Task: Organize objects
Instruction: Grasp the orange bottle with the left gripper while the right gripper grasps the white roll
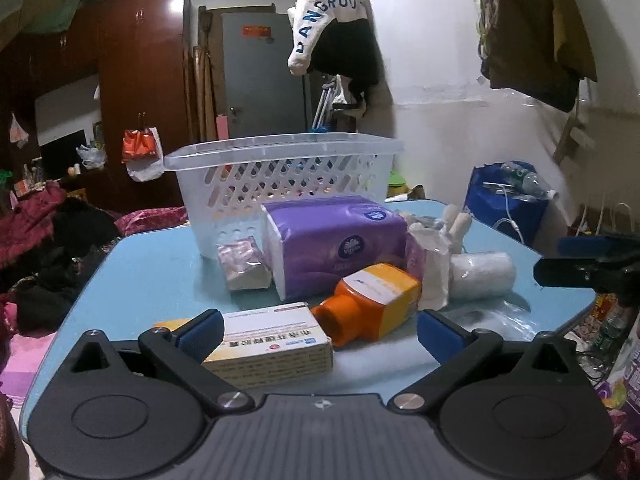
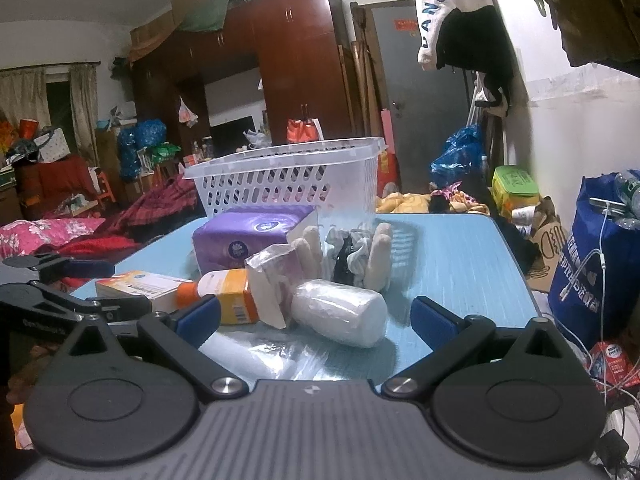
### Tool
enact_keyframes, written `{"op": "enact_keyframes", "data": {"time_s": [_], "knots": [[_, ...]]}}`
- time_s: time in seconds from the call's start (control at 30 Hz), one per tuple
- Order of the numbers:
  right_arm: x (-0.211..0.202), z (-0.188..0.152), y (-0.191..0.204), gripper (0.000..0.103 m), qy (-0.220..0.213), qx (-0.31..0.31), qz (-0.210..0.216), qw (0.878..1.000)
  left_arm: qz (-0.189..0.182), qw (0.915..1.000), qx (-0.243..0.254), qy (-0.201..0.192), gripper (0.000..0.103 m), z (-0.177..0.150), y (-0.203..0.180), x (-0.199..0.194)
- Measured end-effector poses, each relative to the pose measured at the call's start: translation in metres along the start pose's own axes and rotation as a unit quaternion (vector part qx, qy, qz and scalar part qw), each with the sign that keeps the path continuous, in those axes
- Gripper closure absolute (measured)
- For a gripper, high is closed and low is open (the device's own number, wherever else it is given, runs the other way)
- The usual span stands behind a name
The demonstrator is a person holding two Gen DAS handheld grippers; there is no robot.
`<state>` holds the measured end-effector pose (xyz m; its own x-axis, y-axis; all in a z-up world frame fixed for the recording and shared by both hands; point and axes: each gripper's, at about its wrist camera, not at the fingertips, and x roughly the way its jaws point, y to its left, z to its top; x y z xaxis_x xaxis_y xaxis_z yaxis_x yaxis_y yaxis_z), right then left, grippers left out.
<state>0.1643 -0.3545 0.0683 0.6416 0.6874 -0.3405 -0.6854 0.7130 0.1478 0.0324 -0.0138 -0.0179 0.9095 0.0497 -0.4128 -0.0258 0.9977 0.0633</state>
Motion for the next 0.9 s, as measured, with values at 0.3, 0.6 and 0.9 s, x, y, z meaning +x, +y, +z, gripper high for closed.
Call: {"op": "enact_keyframes", "data": {"time_s": [0.3,0.6,0.9], "knots": [[-0.006,-0.006,-0.005,0.000,-0.066,-0.014,0.030,0.997,-0.014,0.9998,-0.003,-0.011,0.000,0.004,-0.006,0.007],[0.037,-0.013,-0.022,0.020,-0.015,-0.026,0.015,0.999,-0.073,0.9965,0.038,0.013,0.009,0.007,-0.027,0.058],[0.058,-0.014,-0.021,0.020,0.005,-0.048,0.034,0.998,-0.060,0.9916,0.108,0.037,0.022,0.003,-0.040,0.085]]}}
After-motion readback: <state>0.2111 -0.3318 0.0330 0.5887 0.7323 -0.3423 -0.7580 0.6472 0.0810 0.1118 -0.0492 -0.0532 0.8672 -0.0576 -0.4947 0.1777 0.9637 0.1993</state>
